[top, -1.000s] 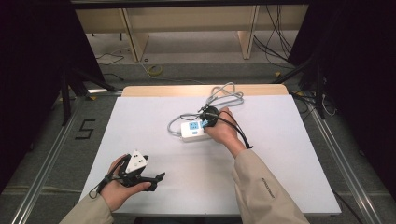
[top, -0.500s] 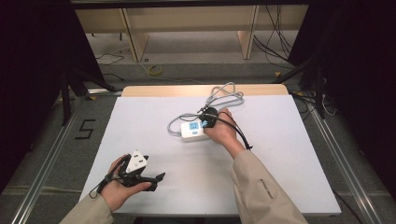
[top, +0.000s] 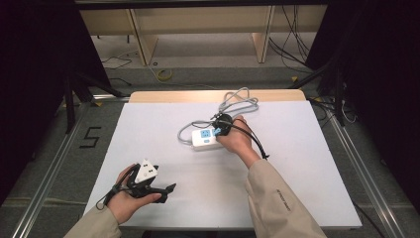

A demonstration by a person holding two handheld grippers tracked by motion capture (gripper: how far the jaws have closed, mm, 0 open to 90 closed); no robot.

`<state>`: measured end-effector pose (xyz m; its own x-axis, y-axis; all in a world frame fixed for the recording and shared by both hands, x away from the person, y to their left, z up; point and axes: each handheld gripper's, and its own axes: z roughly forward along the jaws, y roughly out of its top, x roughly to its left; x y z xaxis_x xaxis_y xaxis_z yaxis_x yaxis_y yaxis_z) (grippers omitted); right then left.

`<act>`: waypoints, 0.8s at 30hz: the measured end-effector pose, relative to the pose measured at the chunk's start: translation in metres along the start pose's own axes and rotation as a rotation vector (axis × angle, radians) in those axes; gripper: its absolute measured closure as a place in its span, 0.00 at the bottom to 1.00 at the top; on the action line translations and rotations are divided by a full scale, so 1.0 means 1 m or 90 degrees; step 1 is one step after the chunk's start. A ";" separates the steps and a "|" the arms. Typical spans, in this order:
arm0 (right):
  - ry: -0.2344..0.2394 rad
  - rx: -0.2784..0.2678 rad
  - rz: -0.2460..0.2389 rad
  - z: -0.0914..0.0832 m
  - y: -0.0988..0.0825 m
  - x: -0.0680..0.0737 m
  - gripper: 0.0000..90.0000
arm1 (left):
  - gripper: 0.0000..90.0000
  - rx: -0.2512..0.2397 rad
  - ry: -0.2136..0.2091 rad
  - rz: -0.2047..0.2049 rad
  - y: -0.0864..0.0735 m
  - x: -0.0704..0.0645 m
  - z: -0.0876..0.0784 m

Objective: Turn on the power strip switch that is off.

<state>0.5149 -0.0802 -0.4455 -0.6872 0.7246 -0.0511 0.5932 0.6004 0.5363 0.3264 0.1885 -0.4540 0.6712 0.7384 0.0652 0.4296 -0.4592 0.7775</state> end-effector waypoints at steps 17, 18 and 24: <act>0.030 -0.092 0.024 -0.019 -0.013 0.002 0.89 | 0.17 0.005 0.000 0.001 0.000 -0.003 0.001; 0.030 -0.094 0.023 -0.020 -0.013 0.002 0.88 | 0.17 0.004 0.001 0.000 0.000 -0.003 0.002; 0.024 -0.105 0.031 -0.030 -0.015 -0.001 0.84 | 0.17 0.003 0.003 0.001 0.000 -0.003 0.001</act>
<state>0.4934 -0.1002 -0.4281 -0.6764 0.7364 0.0092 0.5515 0.4983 0.6690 0.3251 0.1851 -0.4546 0.6694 0.7397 0.0691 0.4317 -0.4630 0.7741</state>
